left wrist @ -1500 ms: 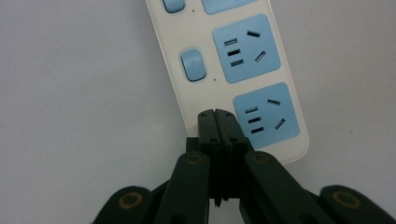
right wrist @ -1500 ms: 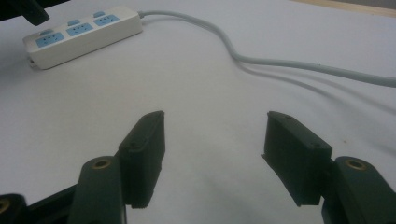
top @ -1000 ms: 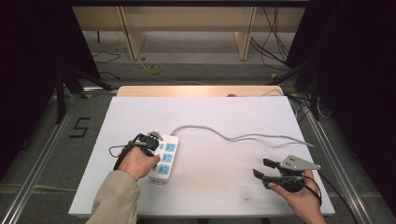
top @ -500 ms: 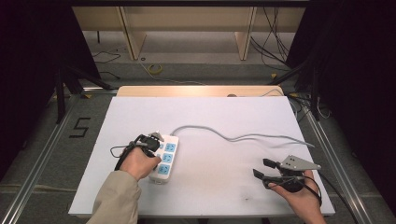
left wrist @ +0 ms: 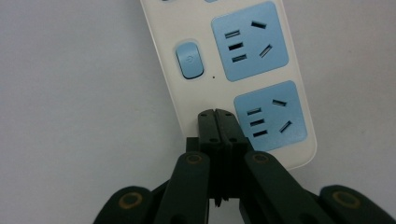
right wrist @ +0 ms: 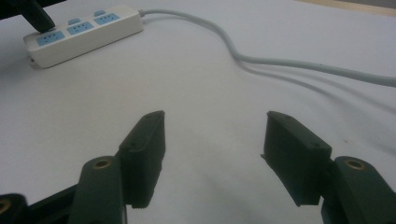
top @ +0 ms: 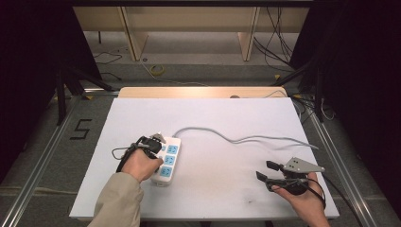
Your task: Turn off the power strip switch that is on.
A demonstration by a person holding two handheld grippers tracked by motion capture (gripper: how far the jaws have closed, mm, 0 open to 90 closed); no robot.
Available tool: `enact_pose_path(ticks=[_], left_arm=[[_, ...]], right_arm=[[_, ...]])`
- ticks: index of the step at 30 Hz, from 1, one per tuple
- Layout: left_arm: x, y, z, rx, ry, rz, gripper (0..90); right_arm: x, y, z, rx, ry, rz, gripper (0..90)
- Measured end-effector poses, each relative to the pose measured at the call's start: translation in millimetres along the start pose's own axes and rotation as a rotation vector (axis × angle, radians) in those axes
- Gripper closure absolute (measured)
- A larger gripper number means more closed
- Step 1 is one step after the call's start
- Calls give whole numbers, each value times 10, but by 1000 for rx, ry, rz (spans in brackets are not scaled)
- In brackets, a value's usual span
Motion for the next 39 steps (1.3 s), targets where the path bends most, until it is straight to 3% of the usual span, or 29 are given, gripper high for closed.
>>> enact_pose_path(ticks=[9,17,27,32,39], left_arm=[[-1,-2,18,2,-6,-29,898],[-3,-3,-2,-7,13,-27,898],[13,-22,32,20,-8,-35,899],[14,-20,-5,-2,11,-37,898],[9,-17,-3,-2,10,-31,898]], right_arm=[[3,1,-3,0,-2,1,396],[3,0,-6,1,-1,-1,396],[3,-4,-9,5,2,2,401],[4,-3,-10,6,4,0,402],[4,-3,-12,6,4,-2,404]])
Point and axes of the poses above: each handheld gripper's, and its own axes: y roughly backward along the jaws, x roughly out of its top, z roughly to its right, the point moved 2 cm from there along -y, roughly forward along the jaws, and after that the axes turned 13 degrees about z, right-handed, at the moved point
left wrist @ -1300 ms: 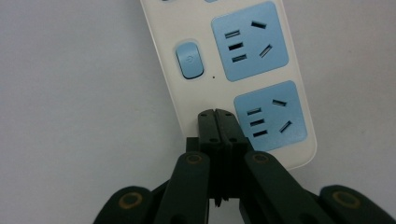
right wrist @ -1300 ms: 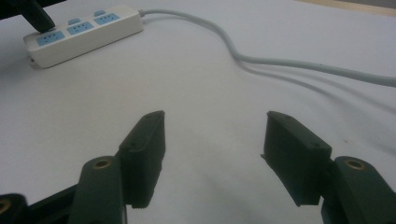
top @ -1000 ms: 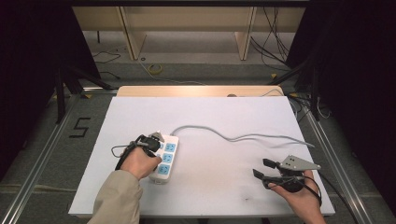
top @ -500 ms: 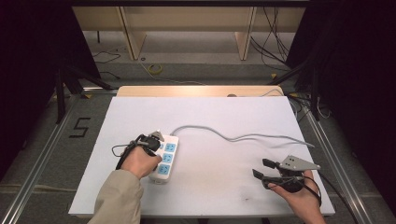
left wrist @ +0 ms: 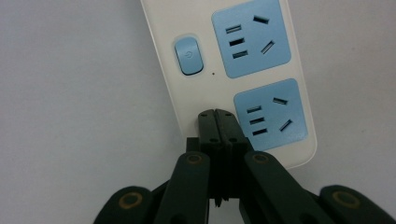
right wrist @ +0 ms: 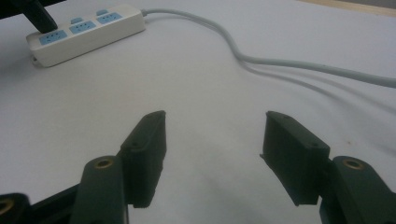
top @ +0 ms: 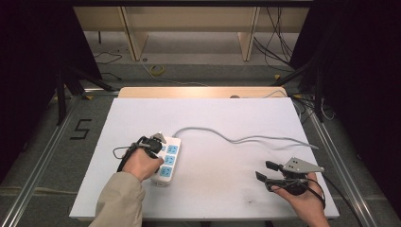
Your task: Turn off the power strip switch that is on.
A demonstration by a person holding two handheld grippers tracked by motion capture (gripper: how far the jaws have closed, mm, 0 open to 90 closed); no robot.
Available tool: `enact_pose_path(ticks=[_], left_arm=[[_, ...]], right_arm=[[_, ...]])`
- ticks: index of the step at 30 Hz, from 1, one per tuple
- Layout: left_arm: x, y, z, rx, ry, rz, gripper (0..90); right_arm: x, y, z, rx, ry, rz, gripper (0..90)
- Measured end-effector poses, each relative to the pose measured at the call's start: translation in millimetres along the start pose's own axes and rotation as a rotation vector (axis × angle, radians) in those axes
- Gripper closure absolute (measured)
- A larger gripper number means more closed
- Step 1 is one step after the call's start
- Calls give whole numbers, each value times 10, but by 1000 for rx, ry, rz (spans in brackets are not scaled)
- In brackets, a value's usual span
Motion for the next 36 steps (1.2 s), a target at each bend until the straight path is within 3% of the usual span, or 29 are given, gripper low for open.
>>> enact_pose_path(ticks=[18,36], left_arm=[[-31,11,31,15,-20,26,898],[-42,54,25,2,-12,37,898]], right_arm=[[-2,5,12,-3,-2,0,405],[-1,4,11,-1,-2,0,405]])
Point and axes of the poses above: each handheld gripper's, and its own axes: y roughly backward along the jaws, x roughly out of its top, z roughly to its right, the point moved 2 cm from there along -y, roughly forward along the jaws, and after that the axes turned 13 degrees about z, right-handed, at the moved point
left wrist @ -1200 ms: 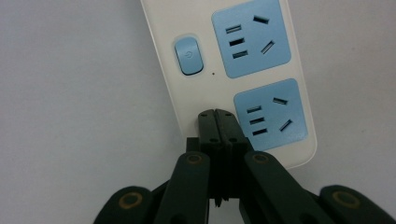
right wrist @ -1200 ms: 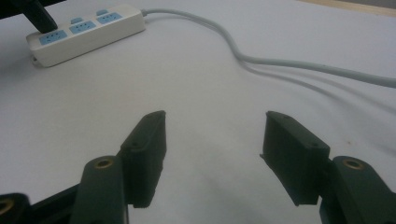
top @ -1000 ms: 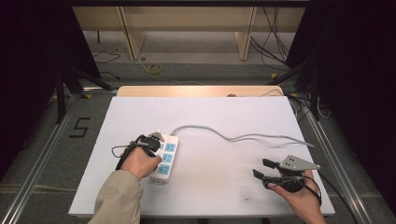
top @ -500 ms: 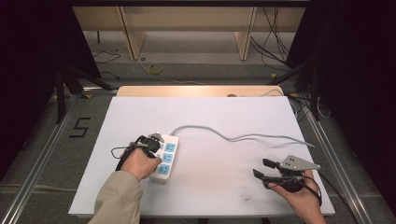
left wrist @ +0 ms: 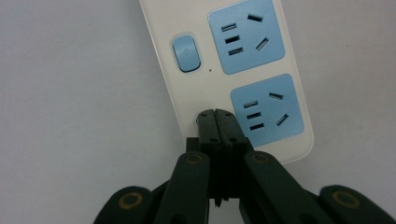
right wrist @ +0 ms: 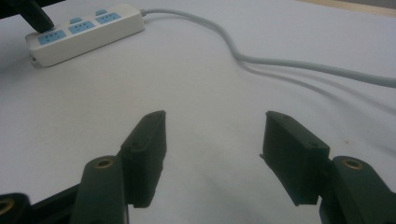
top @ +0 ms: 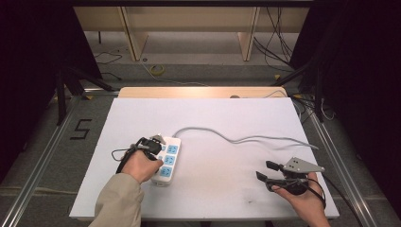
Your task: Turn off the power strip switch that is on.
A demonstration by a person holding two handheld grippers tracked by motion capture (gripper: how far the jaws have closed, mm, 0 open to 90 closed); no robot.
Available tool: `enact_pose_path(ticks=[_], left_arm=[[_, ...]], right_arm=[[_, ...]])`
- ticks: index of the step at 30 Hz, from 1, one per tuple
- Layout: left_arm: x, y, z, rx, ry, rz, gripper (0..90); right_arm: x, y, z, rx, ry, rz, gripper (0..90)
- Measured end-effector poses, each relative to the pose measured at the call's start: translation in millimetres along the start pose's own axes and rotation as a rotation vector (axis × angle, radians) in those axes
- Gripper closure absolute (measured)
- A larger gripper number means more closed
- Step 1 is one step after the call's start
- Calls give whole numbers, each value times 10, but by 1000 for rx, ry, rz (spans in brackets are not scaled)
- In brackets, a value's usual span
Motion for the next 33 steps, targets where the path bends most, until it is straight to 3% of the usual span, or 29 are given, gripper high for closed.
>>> enact_pose_path(ticks=[13,33], left_arm=[[-15,7,-16,-15,3,4,898],[-26,92,-61,-2,8,70,895]], right_arm=[[1,4,3,0,0,-1,405],[4,6,3,-2,1,3,405]])
Point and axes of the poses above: each handheld gripper's, and its own axes: y roughly backward along the jaws, x roughly out of its top, z roughly to its right, the point moved 2 cm from there along -y, roughly forward along the jaws, and after that the axes turned 13 degrees about z, right-handed, at the moved point
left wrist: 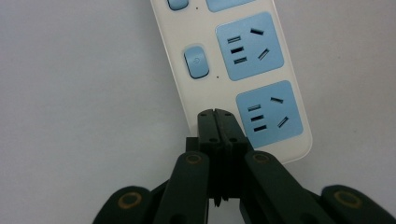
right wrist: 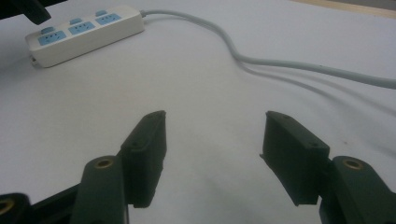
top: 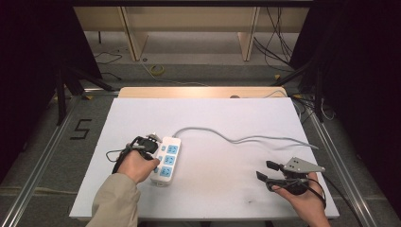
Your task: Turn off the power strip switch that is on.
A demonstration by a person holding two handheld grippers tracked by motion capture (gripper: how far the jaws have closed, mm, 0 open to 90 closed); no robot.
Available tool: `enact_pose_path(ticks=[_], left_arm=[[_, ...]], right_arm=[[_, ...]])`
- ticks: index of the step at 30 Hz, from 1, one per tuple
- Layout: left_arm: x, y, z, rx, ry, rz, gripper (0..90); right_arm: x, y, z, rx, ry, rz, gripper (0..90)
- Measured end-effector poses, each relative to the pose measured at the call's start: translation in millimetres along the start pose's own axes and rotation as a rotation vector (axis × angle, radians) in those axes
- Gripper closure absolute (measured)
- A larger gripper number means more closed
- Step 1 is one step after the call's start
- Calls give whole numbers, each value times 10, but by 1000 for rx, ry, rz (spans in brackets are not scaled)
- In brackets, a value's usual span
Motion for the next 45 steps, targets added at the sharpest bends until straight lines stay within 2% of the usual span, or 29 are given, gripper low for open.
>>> enact_pose_path(ticks=[8,14,19,21,24,26,27,28,31,34,36,38,40,45], left_arm=[[-9,43,-22,11,-15,46,892],[-22,61,-43,11,-43,82,875],[-31,85,-58,8,-61,133,864],[-32,94,-66,3,-83,159,853],[-39,102,-62,-22,-111,212,836],[-47,106,-56,-37,-153,246,813],[-56,102,-49,-50,-150,258,802],[-61,99,-52,-64,-176,267,782],[-78,96,-52,-78,-190,299,749],[-84,116,-59,-121,-205,347,717],[-86,124,-68,-146,-227,398,667],[-98,124,-89,-169,-219,415,610],[-115,119,-108,-184,-208,460,581],[-152,90,-178,-247,-146,521,457]], right_arm=[[2,2,-1,1,0,3,405],[2,1,-1,0,-1,4,405],[3,3,-2,-1,0,4,405],[4,3,-2,-1,0,4,405],[4,3,-3,-1,0,4,405],[3,4,-2,0,1,3,405],[3,3,-2,0,1,3,405],[3,3,-2,0,1,3,405],[2,1,-5,1,3,2,405],[4,1,-7,2,4,3,405],[4,1,-7,2,2,2,405],[2,1,-6,2,3,1,405],[2,-1,-6,3,5,2,405],[2,-3,-8,5,7,3,405]])
Point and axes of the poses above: each handheld gripper's, and its own axes: y roughly backward along the jaws, x roughly out of its top, z roughly to its right, the point moved 2 cm from there along -y, roughly forward along the jaws, and after that the axes turned 13 degrees about z, right-handed, at the moved point
